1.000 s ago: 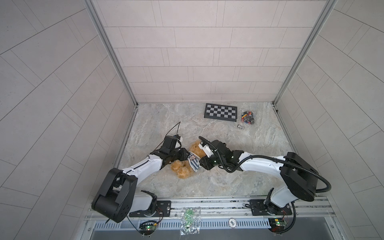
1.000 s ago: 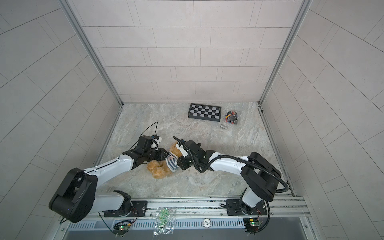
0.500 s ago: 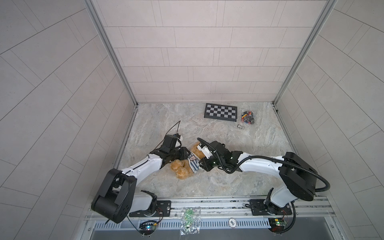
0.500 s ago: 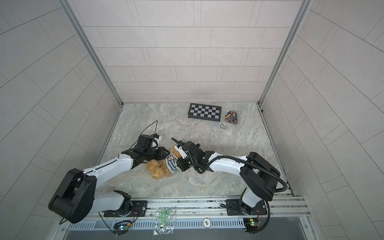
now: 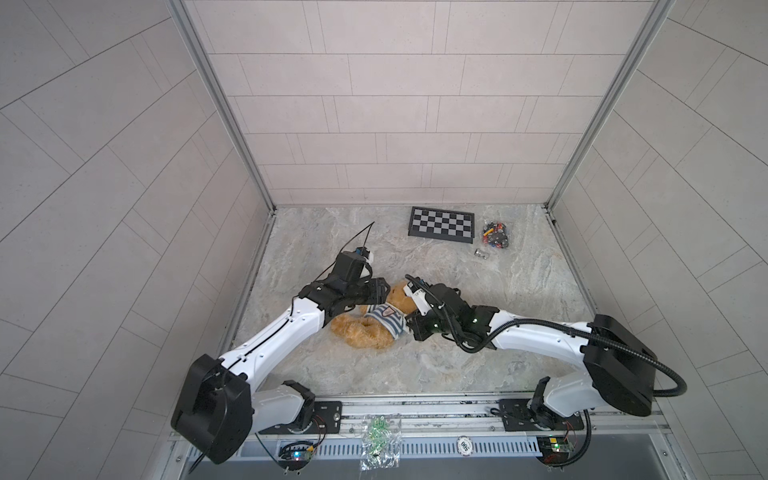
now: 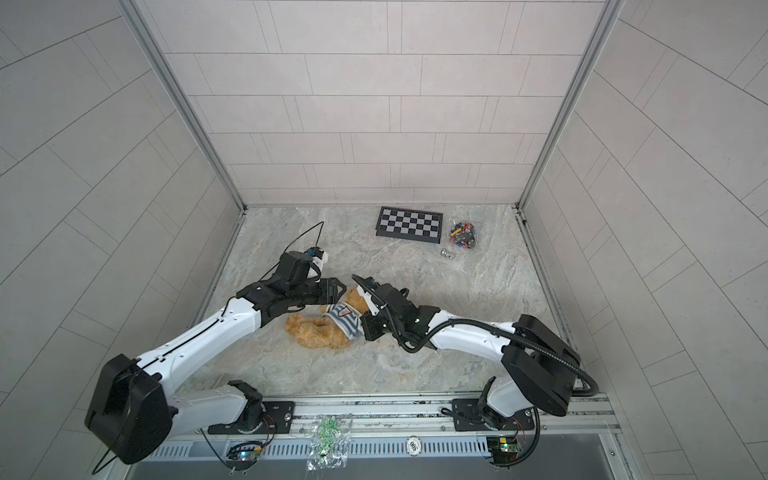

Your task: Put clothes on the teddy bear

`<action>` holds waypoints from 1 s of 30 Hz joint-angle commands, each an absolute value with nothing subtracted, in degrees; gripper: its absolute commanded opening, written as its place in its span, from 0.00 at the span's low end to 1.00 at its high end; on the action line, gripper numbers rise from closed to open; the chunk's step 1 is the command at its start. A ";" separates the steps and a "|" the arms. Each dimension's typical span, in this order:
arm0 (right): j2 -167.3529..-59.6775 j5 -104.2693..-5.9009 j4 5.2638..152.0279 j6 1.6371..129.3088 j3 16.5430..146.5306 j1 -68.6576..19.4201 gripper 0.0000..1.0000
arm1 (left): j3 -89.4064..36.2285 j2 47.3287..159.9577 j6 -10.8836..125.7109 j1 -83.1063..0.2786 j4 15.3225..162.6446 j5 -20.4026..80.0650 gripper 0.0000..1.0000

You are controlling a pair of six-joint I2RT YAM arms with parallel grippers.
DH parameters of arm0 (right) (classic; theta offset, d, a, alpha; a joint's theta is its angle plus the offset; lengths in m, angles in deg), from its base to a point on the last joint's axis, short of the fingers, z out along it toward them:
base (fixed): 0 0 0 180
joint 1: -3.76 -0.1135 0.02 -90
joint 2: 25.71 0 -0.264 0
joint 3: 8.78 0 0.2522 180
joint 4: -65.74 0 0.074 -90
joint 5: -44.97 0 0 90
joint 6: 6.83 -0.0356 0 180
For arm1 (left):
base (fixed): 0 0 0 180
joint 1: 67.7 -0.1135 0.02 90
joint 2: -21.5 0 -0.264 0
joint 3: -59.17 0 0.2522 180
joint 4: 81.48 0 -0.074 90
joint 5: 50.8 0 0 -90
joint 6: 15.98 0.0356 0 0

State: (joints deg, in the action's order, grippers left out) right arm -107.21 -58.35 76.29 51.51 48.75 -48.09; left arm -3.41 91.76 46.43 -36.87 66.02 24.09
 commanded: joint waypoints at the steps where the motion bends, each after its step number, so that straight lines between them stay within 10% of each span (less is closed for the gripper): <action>1: -103.35 -53.49 74.99 50.20 47.46 -48.10 0.00 | -4.63 88.80 43.71 -32.57 63.19 27.17 0.63; 15: -101.67 -52.53 78.35 49.78 49.63 -48.48 0.00 | 9.24 76.73 27.03 -16.81 68.93 30.94 0.42; 30: -99.94 -51.20 79.16 49.16 48.85 -49.15 0.00 | 14.02 76.26 21.61 -16.73 74.13 32.60 0.45</action>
